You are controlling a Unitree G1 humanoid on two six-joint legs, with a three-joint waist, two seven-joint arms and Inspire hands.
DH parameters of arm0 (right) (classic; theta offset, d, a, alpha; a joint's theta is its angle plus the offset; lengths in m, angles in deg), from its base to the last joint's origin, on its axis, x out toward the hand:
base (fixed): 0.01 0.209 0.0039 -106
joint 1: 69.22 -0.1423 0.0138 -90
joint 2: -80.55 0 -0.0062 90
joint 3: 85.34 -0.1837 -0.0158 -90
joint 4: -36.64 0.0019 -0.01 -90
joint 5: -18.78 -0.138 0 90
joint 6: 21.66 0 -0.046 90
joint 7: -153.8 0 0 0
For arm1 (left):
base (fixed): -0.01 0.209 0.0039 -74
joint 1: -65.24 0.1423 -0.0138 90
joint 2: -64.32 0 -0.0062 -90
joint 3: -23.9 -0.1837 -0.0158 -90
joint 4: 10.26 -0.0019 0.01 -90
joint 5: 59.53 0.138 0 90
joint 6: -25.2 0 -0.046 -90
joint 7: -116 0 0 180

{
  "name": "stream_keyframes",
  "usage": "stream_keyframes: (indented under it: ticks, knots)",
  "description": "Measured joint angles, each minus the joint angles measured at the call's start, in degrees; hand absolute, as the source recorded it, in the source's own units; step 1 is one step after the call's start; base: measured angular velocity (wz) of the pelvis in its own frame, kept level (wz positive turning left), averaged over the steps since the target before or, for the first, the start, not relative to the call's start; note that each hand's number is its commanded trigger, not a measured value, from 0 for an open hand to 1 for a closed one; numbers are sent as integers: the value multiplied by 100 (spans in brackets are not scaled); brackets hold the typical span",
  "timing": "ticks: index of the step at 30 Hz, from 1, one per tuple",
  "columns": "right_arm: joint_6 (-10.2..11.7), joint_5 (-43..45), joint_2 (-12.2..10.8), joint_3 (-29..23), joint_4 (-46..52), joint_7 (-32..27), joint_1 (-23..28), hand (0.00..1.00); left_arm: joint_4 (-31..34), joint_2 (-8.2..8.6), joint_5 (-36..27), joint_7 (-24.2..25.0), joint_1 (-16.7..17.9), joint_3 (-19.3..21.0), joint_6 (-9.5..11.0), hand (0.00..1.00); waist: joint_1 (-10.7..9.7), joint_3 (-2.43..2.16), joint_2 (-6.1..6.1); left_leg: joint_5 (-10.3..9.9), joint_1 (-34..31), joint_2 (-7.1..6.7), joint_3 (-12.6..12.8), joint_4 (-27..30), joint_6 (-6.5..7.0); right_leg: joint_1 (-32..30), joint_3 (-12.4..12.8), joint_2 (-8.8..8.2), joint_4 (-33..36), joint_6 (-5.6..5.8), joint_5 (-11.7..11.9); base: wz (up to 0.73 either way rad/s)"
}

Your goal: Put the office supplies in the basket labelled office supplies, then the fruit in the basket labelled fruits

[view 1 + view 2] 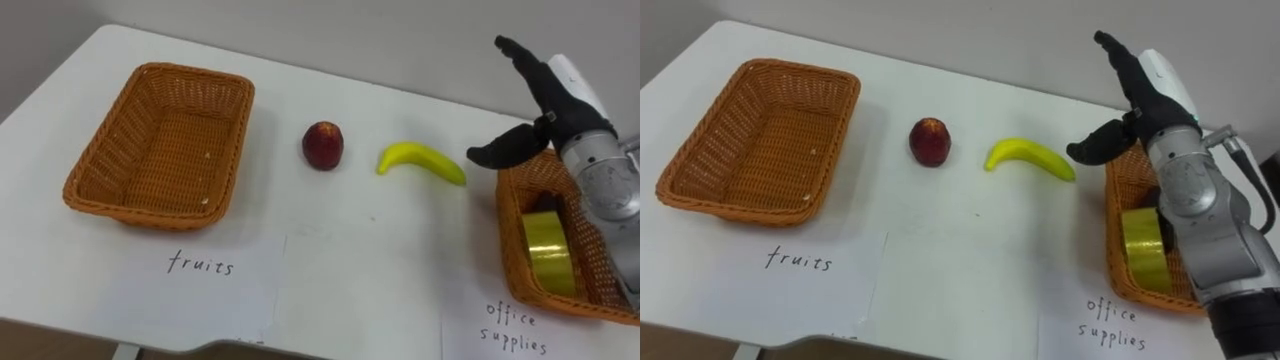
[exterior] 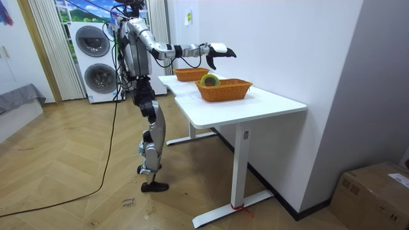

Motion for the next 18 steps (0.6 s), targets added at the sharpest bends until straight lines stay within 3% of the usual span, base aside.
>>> stream_keyframes:
  ticks: [4,12,18]
  knots:
    - [14,0,5,51,20,11,0,0,0,-60,-1,3,-2,-123,13,0,9,-25,-34,2,12,-3,-50,0,-4,36,-35,0,-3,0,0,6]
    - [66,294,26,89,83,64,0,0,0,-89,18,110,57,-114,22,0,119,-18,-29,4,95,-7,-110,-38,-6,124,-62,0,-14,0,-1,1]
    - [117,477,182,520,-167,78,-10,0,0,-176,-3,290,62,-120,32,0,229,38,-139,9,58,-10,-199,-18,-16,156,-178,-5,-28,-1,-2,9]
